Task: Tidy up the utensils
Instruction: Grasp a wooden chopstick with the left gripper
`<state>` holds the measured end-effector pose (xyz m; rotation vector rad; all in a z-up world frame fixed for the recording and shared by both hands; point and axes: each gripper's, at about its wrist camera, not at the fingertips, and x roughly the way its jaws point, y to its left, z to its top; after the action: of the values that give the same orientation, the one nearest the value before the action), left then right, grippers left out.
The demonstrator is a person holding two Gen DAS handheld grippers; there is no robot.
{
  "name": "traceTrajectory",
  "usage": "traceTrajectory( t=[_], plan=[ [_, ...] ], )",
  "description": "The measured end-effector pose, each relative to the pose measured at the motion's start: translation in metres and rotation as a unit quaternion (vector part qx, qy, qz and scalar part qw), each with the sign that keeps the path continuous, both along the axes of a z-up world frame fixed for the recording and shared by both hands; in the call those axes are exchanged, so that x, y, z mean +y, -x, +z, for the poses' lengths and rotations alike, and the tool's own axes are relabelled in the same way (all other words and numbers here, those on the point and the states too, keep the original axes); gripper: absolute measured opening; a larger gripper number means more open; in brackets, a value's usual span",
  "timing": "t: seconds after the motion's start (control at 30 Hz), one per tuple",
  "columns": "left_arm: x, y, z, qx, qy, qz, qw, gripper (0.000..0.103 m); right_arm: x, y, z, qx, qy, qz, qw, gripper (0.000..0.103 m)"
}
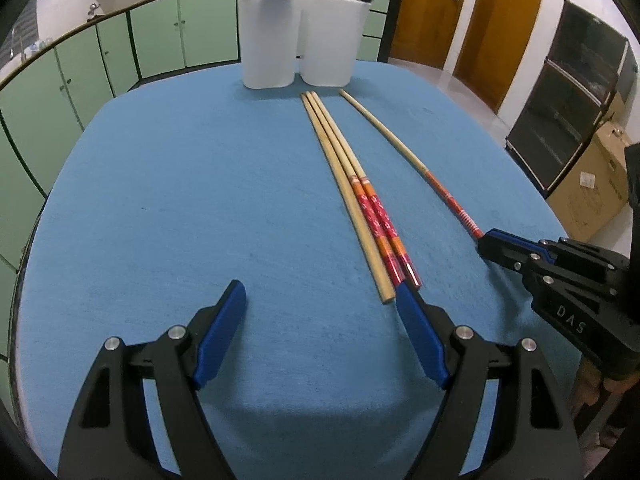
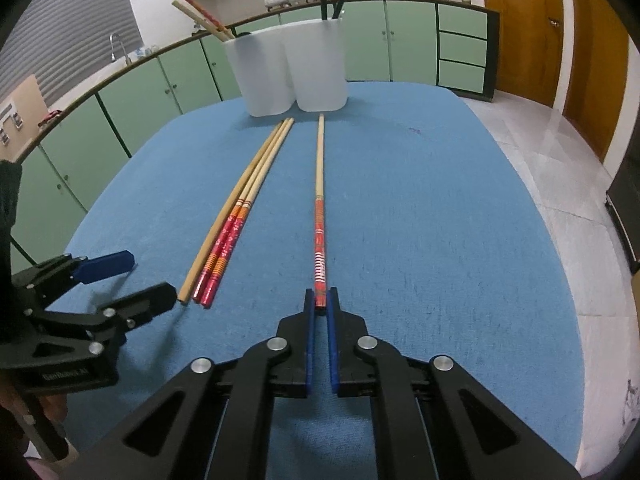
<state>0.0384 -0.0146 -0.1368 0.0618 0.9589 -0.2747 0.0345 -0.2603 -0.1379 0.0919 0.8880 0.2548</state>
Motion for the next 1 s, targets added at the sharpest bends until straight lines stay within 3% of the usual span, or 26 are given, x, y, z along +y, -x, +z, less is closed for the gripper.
traceTrajectory(
  t=[0.43,0.53,0.73,0.97,1.0],
  plan=[
    [0.001,-0.001,-0.001,-0.002,-0.011,0.011,0.9999,0.074,0.001,0.001,0.000,0.001,-0.001,0.000,1.000,0.005],
    [-0.001,0.001,-0.001,-0.003,-0.011,0.010,0.9999,0.069,0.001,0.001,-0.001,0.000,-0.004,-0.002,1.000,0.006],
    [-0.013,0.004,-0.002,-0.006,-0.004,-0.005,1.0000,0.044,0.001,0.002,-0.003,-0.002,-0.008,-0.003,1.000,0.006],
    [-0.011,0.004,-0.003,-0.008,0.005,0.005,0.9999,0.006,-0.004,0.002,-0.005,-0.004,-0.021,-0.006,1.000,0.006],
    [-0.010,0.004,-0.003,-0.007,0.009,0.007,0.9999,0.006,-0.004,0.002,-0.005,-0.005,-0.021,-0.006,1.000,0.006]
  ],
)
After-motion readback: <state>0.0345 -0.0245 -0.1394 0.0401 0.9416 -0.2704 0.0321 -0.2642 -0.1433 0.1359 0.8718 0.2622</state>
